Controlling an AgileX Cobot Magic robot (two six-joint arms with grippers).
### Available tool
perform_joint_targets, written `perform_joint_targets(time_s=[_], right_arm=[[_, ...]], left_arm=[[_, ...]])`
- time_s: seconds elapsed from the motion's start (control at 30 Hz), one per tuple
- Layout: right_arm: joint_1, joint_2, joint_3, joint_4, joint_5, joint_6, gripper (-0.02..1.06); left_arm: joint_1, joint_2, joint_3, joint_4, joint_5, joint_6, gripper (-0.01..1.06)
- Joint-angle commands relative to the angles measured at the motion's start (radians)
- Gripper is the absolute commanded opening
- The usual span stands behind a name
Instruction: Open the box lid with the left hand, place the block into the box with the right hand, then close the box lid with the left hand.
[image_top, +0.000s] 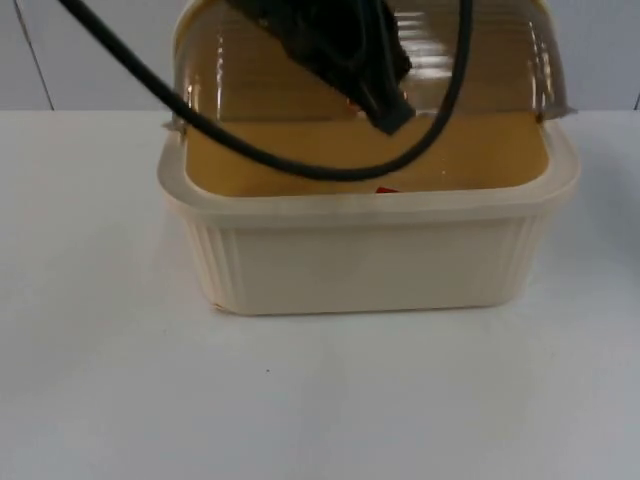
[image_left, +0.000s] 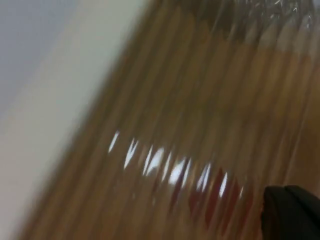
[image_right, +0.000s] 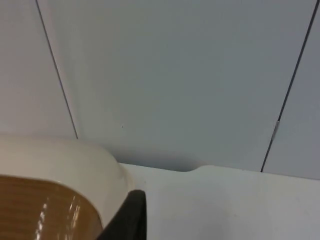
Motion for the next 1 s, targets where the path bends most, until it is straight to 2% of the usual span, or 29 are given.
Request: perform_joint_targets(time_s=[0.0, 0.23, 0.47, 0.57, 0.8, 0.93, 0.97], right_arm=[[0.006, -0.009, 0.002, 0.001, -0.001, -0.009, 1.00], [0.006, -0.009, 0.002, 0.001, -0.003, -0.009, 1.00], [0.006, -0.009, 0.002, 0.001, -0.003, -0.009, 1.00], [0.006, -0.009, 0.002, 0.003, -0.003, -0.009, 1.00], [0.006, -0.009, 0.002, 0.003, -0.003, -0.009, 1.00], [0.006, -0.009, 0.002, 0.005, -0.003, -0.009, 1.00], [0.006, -0.009, 0.002, 0.005, -0.003, -0.009, 1.00]], left_arm=[[-0.003, 0.020, 0.041, 0.029, -0.040, -0.013, 0.00], [-0.051, 0.013, 0.119, 0.038, -0.137, -0.013, 0.00], [-0.072, -0.023, 0.124, 0.022, -0.128, -0.048, 0.00], [-0.082, -0.113, 0.124, 0.028, -0.128, -0.171, 0.00], [-0.082, -0.293, 0.124, 0.030, -0.154, -0.202, 0.00], [-0.046, -0.398, 0.120, 0.033, -0.183, -0.212, 0.00], [0.001, -0.444, 0.112, 0.031, -0.192, -0.245, 0.00]])
